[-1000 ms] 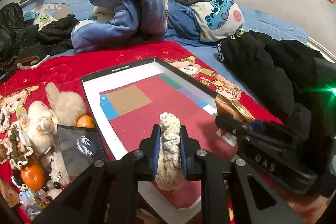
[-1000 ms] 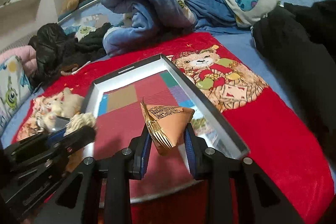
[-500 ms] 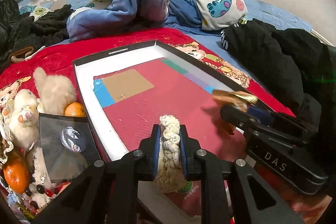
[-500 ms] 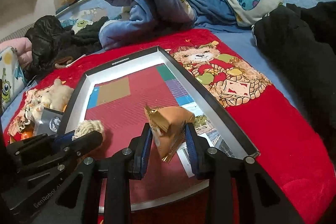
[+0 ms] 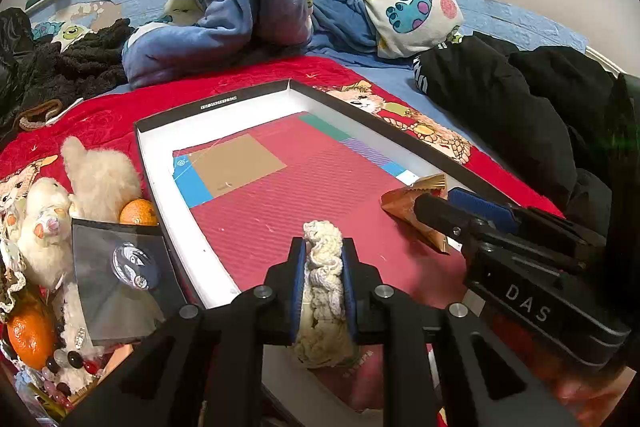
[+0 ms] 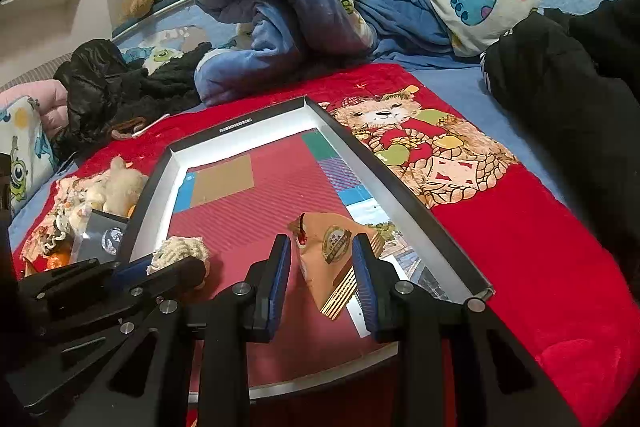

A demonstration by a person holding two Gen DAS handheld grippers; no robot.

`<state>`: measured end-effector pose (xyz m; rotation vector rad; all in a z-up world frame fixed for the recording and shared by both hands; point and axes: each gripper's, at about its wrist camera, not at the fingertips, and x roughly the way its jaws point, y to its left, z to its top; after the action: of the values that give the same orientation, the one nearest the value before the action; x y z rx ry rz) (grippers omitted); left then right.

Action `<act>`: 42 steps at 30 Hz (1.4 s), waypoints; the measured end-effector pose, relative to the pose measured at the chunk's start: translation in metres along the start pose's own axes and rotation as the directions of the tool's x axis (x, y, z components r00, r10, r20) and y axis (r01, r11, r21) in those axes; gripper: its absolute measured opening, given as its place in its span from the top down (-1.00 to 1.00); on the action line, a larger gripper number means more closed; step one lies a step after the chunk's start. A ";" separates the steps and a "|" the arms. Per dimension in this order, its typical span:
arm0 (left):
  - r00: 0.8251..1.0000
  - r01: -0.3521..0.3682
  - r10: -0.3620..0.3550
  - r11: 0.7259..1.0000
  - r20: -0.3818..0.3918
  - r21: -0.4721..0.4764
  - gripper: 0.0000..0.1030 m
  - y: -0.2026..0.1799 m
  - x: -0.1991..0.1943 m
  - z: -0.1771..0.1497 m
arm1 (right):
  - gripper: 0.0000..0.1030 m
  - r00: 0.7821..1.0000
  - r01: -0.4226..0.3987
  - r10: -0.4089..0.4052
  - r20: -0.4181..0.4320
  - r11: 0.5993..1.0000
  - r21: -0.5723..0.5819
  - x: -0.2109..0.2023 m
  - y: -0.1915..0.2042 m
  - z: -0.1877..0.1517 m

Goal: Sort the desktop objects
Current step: 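Carry both items over the black box and open both tools to drop them, then withdraw both open tools from the box back toward the item pile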

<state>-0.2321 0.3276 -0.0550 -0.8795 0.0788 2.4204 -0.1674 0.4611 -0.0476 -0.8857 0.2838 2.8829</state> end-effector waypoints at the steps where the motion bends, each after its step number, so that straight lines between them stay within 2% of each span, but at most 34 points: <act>1: 1.000 -0.002 0.002 1.000 0.001 0.001 0.65 0.000 0.000 0.000 | 0.39 1.000 -0.005 0.005 0.004 1.000 0.002 -0.001 0.000 0.000; 4: 0.999 -0.054 0.054 0.999 0.009 0.001 0.64 -0.001 -0.002 0.000 | 0.38 0.999 -0.029 0.029 0.026 1.000 0.012 -0.005 -0.002 -0.001; 5: 0.998 -0.059 0.059 0.998 0.014 -0.001 0.57 -0.001 -0.003 0.000 | 0.35 0.999 -0.029 0.028 0.034 0.999 0.015 -0.007 -0.003 0.000; 6: 0.998 -0.056 0.056 0.998 0.021 -0.003 0.36 0.000 -0.005 0.000 | 0.28 0.999 -0.027 0.026 0.045 0.999 0.020 -0.009 -0.004 0.000; 7: 0.998 -0.056 0.056 0.998 0.032 -0.002 0.06 0.000 -0.007 0.001 | 0.19 0.998 -0.026 0.024 0.052 0.999 0.025 -0.010 -0.005 0.000; 8: 0.997 -0.061 0.061 0.998 0.043 0.001 -0.09 -0.001 -0.009 0.001 | -0.06 0.998 -0.020 0.017 0.067 0.999 0.037 -0.014 -0.007 0.000; 9: 0.996 -0.069 0.068 0.998 0.057 0.006 -0.34 -0.002 -0.012 0.001 | -0.31 0.997 -0.014 0.011 0.077 0.999 0.046 -0.016 -0.008 0.000; 10: 0.995 -0.075 0.074 0.997 0.073 0.012 -0.57 -0.003 -0.015 0.001 | -0.38 0.996 -0.005 0.000 0.090 0.998 0.057 -0.018 -0.010 0.000; 11: 0.994 -0.077 0.076 0.997 0.084 0.017 -0.68 -0.004 -0.018 0.001 | -0.40 0.995 0.000 -0.006 0.098 0.998 0.067 -0.020 -0.012 0.000; 12: 0.992 -0.082 0.080 0.996 0.096 0.022 -0.78 -0.005 -0.020 0.001 | -0.55 0.994 0.000 -0.009 0.107 0.997 0.081 -0.023 -0.015 0.000; 13: 0.992 -0.083 0.080 0.996 0.099 0.027 -0.79 -0.006 -0.021 0.001 | -0.69 0.994 0.003 -0.013 0.111 0.996 0.091 -0.024 -0.016 -0.001; 14: 0.992 -0.081 0.078 0.996 0.098 0.030 -0.79 -0.006 -0.021 0.001 | -0.95 0.993 -0.011 -0.001 0.122 0.995 0.097 -0.026 -0.018 -0.001; 15: 0.993 -0.076 0.073 0.997 0.090 0.033 -0.84 -0.007 -0.020 0.002 | -1.00 0.991 -0.026 0.013 0.134 0.995 0.093 -0.029 -0.017 -0.001; 16: 0.993 -0.075 0.072 0.997 0.089 0.032 -0.94 -0.007 -0.020 0.001 | -1.00 0.990 -0.015 0.002 0.138 0.996 0.092 -0.030 -0.016 0.000; 18: 0.993 -0.074 0.071 0.997 0.097 0.027 -1.00 -0.006 -0.022 0.001 | -1.00 0.989 -0.002 -0.011 0.144 0.996 0.093 -0.032 -0.016 -0.001; 30: 0.995 -0.066 0.063 0.997 0.078 0.036 -1.00 -0.009 -0.019 -0.001 | -1.00 0.991 -0.008 -0.005 0.134 0.996 0.094 -0.028 -0.017 -0.001; 34: 0.990 -0.125 0.120 0.990 0.080 0.067 -1.00 -0.016 -0.019 -0.005 | -1.00 0.987 0.002 -0.018 0.157 0.995 0.100 -0.033 -0.017 -0.002; 35: 0.987 -0.147 0.140 0.986 0.083 0.077 -1.00 -0.019 -0.020 -0.005 | -1.00 0.983 0.024 -0.043 0.179 0.994 0.109 -0.039 -0.018 -0.003; 39: 0.972 -0.218 0.207 0.970 0.110 0.104 -1.00 -0.026 -0.025 -0.005 | -1.00 0.965 0.026 -0.061 0.255 0.990 0.138 -0.057 -0.022 -0.005; 42: 0.968 -0.209 0.190 0.973 0.164 0.102 -1.00 -0.029 -0.040 -0.005 | -1.00 0.961 0.081 -0.123 0.246 0.981 0.176 -0.068 -0.024 -0.005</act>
<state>-0.1889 0.3311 -0.0313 -0.6569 0.2618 2.6315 -0.1051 0.4797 -0.0172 -0.4792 0.4283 2.7861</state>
